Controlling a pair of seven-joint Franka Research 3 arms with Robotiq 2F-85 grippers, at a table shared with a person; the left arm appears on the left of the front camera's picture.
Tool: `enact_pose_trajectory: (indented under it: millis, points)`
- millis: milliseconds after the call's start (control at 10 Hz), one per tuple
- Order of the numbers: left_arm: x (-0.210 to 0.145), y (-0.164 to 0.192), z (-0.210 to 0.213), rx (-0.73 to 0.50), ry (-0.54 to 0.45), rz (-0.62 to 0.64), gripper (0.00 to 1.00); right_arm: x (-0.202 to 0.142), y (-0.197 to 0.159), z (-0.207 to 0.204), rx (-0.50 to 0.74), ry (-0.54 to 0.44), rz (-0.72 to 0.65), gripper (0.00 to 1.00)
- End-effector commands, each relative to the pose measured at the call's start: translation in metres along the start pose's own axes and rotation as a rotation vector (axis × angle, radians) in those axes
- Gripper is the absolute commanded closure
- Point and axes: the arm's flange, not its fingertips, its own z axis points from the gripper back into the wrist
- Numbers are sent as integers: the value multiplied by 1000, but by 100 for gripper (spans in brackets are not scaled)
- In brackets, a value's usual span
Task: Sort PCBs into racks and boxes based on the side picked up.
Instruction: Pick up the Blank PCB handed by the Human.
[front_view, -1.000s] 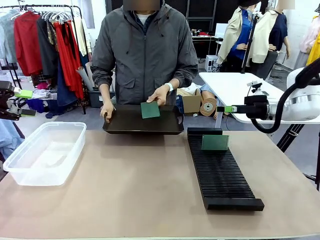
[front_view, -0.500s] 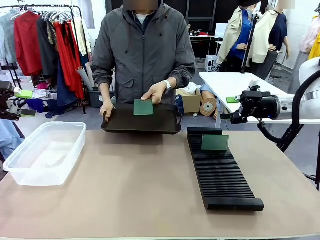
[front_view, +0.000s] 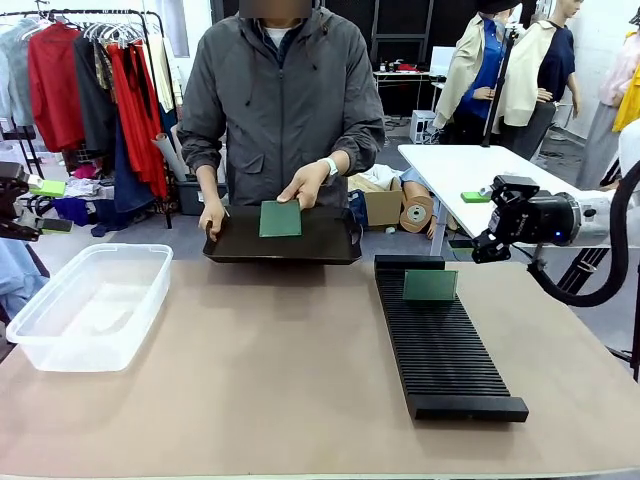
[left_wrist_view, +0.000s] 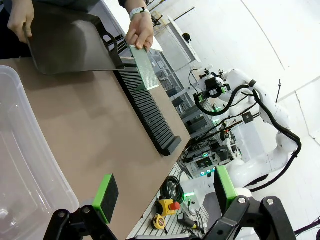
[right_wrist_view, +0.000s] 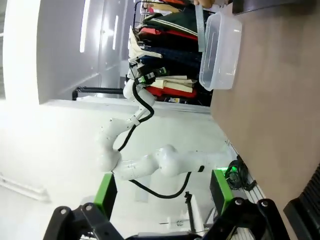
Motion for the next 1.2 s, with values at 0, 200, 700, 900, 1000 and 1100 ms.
enact_pose_trajectory:
  millis: [0,200,700,900,1000,1100]
  points:
    - [1,-3,0,-4,-5,5,0,3,-2,-2,-6,10,28,0]
    - [1,-3,0,-4,-5,5,0,3,-2,-2,-6,10,28,0]
    - [1,-3,0,-4,-5,5,0,3,-2,-2,-6,10,28,0]
    - [1,-3,0,-4,-5,5,0,3,-2,-2,-6,10,28,0]
    - [0,0,0,0,0,0,0,3,-2,-2,-6,10,28,0]
    - [11,9,-8,-50,-2,-3,0,3,-2,-2,-6,10,28,0]
